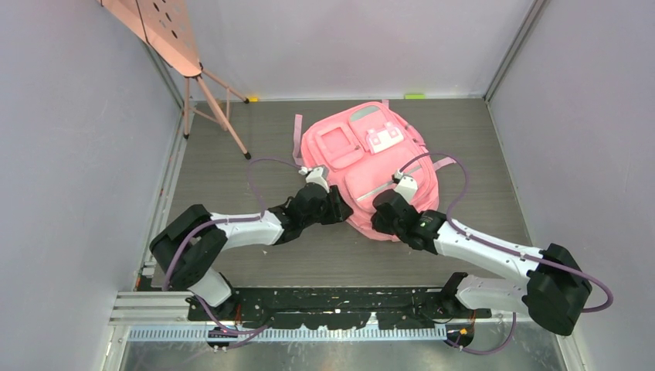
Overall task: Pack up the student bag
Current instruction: Zip the student bag at the center of the board.
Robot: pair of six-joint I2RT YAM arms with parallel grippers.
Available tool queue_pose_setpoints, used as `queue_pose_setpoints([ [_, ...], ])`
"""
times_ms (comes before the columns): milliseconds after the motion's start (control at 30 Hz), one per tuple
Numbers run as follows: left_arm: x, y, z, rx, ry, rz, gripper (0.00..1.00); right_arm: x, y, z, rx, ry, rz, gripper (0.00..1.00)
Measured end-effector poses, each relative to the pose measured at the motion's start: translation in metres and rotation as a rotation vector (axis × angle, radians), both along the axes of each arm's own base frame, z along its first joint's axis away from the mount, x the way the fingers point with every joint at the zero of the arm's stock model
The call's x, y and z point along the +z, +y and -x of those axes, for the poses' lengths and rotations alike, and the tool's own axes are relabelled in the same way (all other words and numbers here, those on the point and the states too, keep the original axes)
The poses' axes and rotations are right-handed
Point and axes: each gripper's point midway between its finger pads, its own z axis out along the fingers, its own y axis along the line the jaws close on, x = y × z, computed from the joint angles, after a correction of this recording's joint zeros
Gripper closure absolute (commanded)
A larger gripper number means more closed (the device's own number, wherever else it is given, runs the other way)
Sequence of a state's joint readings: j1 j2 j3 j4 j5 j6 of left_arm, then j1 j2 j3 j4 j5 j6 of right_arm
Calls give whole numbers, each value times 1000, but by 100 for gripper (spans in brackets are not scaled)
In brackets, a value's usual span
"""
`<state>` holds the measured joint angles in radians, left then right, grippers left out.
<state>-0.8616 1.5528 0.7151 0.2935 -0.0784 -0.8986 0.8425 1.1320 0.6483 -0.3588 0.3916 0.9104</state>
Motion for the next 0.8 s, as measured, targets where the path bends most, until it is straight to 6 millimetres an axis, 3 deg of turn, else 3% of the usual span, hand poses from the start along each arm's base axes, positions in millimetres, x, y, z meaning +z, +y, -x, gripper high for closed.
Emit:
queue_pose_setpoints([
  [100, 1, -4, -2, 10, -10, 41, 92, -1, -3, -1, -11, -4, 13, 100],
  [167, 1, -2, -4, 27, -23, 69, 100, 0, -5, -2, -15, -10, 20, 100],
  [433, 14, 17, -8, 70, -43, 136, 100, 18, -19, -5, -28, -75, 43, 100],
  [633, 24, 54, -21, 103, -56, 120, 100, 30, -37, -17, -67, -102, 105, 100],
  [800, 26, 94, -38, 149, -78, 53, 100, 32, -63, -28, -116, -100, 174, 100],
])
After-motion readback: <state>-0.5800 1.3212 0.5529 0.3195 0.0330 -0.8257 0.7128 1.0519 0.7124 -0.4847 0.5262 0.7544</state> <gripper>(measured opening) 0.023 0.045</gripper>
